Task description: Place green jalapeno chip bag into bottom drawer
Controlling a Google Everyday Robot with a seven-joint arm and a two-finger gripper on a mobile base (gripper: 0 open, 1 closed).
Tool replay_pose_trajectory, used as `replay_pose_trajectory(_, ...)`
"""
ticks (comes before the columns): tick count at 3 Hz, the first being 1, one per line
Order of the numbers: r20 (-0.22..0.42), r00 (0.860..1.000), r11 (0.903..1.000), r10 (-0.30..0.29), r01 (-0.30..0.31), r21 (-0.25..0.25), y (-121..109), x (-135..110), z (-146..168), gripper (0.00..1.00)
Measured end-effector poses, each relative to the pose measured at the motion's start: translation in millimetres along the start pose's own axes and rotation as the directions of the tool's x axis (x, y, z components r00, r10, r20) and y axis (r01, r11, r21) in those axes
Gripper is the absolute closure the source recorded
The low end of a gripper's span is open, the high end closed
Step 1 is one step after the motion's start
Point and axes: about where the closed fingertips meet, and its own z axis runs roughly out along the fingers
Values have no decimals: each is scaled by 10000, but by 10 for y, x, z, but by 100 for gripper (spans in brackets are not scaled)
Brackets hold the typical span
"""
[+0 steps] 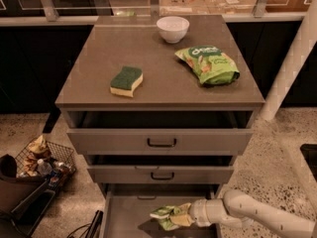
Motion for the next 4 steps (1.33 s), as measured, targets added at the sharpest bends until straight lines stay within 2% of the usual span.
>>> replay_pose_trajectory(1,6,10000,10000,78,-78,-4,4,24,16,82)
replay_pose_trajectory(4,-2,10000,9999,81,-81,-120,40,25,69,12)
